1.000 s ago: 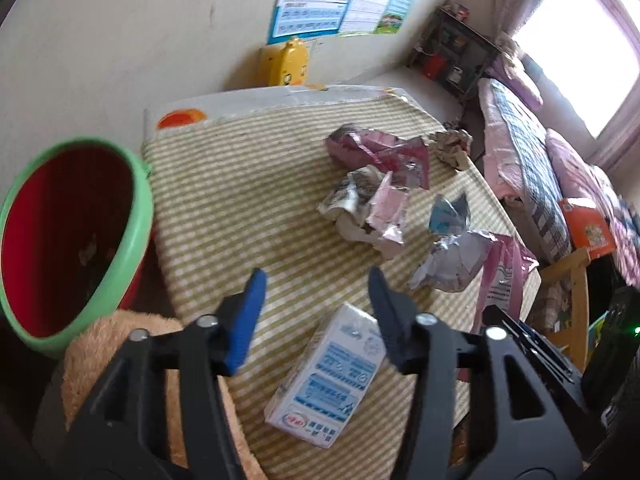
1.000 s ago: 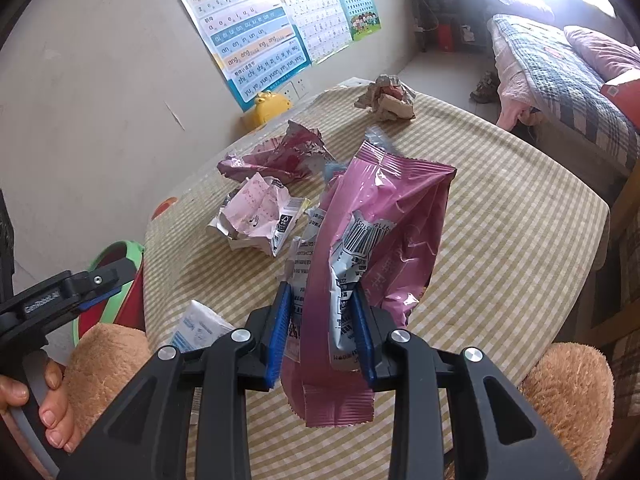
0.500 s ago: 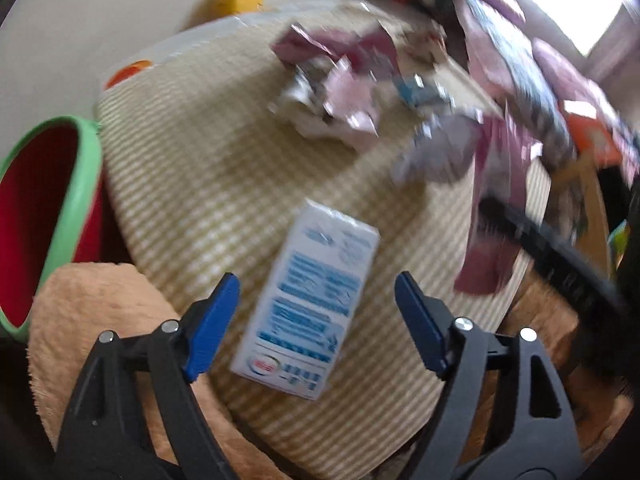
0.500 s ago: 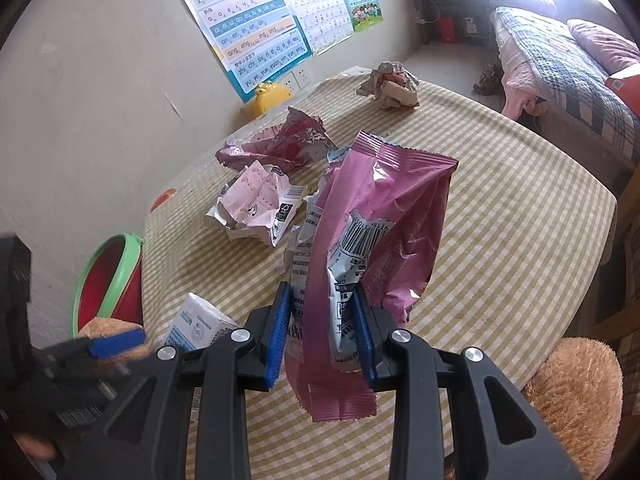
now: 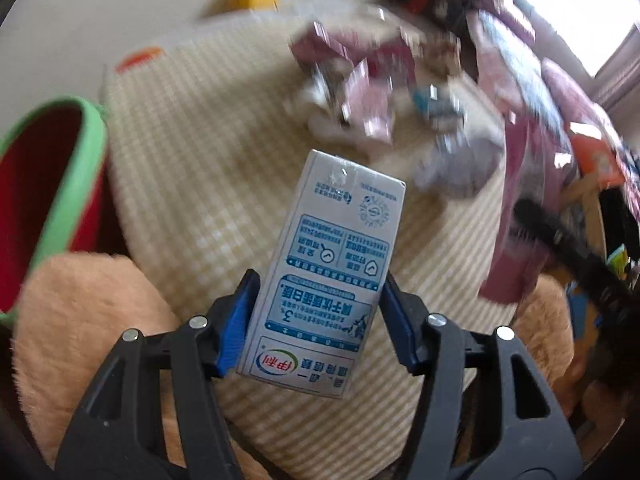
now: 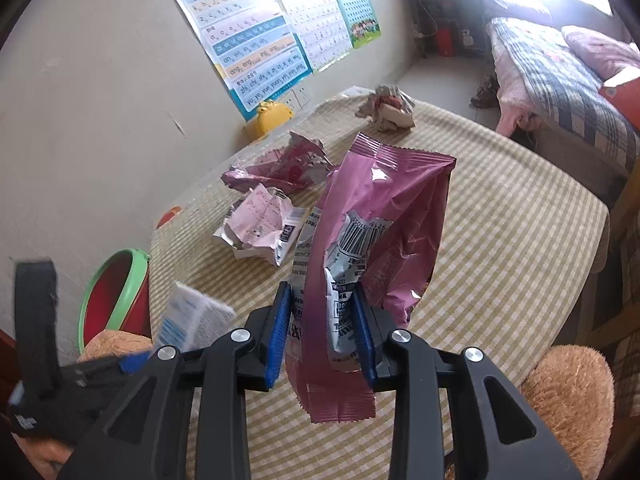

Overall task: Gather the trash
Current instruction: 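Drop the milk carton with the left tool while the right tool drops the pink bag into the red bucket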

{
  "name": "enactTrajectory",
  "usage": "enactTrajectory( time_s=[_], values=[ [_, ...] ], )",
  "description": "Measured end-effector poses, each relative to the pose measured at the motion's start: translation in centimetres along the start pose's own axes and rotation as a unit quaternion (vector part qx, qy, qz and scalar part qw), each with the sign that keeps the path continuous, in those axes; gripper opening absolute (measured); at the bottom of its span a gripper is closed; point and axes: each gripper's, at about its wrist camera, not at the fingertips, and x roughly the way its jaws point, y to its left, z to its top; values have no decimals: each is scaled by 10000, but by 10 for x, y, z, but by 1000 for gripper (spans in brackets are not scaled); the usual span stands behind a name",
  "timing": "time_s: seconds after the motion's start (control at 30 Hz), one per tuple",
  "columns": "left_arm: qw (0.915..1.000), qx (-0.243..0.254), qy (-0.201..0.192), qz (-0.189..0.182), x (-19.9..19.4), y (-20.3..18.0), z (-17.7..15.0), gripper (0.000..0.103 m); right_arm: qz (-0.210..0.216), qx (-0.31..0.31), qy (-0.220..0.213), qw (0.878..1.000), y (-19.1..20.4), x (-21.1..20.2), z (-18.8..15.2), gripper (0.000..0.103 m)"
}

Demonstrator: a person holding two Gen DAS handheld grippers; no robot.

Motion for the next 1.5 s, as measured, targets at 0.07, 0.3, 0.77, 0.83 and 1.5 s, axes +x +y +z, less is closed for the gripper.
enactTrajectory(
  time_s=[0.07,0.3,0.77,0.83,1.5],
  values=[
    [9993,-62,-341,106,-16,7,7,57,63,-65,-9,10000,8,-2,4,29],
    [9875,-771,-1277,509,-65,62,29,57,489,-446,-17,9978,53,-4,25,29],
    [9450,-2377,-1616,1562,-106,217,7,57,2245,-1173,1253,9592,220,77,37,30],
    [9417,-2500,-1586,1599,-105,228,2,57,2342,-1315,1384,9533,242,88,34,30],
    [9236,-3123,-1523,1618,-104,258,-19,67,2470,-2044,946,9425,295,68,26,60]
  ],
)
